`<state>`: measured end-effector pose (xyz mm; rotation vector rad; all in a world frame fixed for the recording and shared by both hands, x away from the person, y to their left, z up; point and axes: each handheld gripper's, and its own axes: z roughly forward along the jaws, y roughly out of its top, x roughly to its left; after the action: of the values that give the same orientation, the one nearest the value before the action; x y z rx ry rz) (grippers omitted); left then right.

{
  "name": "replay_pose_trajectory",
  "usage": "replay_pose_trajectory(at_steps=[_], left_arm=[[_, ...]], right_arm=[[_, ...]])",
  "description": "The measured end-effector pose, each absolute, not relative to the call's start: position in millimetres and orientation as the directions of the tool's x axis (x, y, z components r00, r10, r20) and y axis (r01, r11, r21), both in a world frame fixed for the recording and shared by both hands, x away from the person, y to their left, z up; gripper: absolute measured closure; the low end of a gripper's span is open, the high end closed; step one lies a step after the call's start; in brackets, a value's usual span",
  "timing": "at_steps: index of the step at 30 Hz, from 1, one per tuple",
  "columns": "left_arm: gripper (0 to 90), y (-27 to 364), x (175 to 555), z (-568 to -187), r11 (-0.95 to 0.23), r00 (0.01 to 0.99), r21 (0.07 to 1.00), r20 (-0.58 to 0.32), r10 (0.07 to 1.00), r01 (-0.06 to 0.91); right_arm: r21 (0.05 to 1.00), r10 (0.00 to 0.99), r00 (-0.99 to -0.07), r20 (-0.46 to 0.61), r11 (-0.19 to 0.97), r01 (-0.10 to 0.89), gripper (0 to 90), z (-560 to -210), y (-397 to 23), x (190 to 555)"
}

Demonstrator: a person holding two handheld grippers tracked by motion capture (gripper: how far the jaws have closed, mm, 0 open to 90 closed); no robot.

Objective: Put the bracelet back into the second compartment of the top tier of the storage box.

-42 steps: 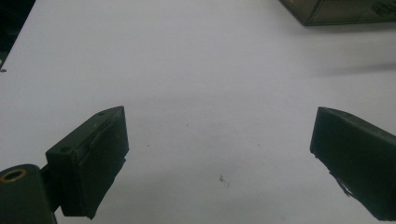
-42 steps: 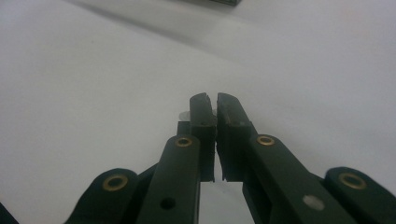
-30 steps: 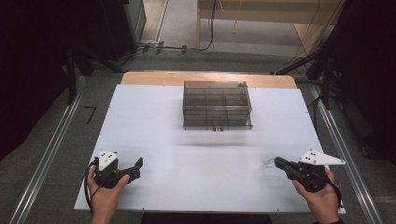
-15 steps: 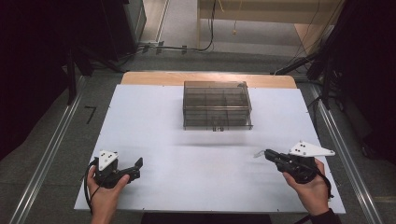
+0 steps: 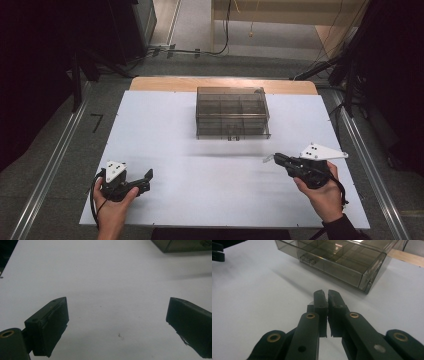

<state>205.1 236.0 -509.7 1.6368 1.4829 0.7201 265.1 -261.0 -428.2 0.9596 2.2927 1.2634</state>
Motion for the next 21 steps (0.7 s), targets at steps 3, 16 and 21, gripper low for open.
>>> replay_pose_trajectory(at_steps=[3, 16, 21], left_arm=[[4.8, 236, 205, -510, 0.003, 0.152, 0.847, -0.099, 0.983, 0.531], [4.8, 236, 206, -510, 0.004, 0.152, 0.847, -0.1, 0.983, 0.531], [4.8, 236, 206, -510, 0.005, 0.151, 0.847, -0.1, 0.983, 0.531]], right_arm=[[0.844, 0.698, -0.716, 0.016, 0.375, 0.385, 83.8, -426, -257, 267], [0.849, 0.678, -0.735, 0.015, 0.38, 0.368, 83.9, -422, -244, 272], [0.849, 0.674, -0.739, 0.016, 0.381, 0.366, 83.9, -421, -241, 274]])
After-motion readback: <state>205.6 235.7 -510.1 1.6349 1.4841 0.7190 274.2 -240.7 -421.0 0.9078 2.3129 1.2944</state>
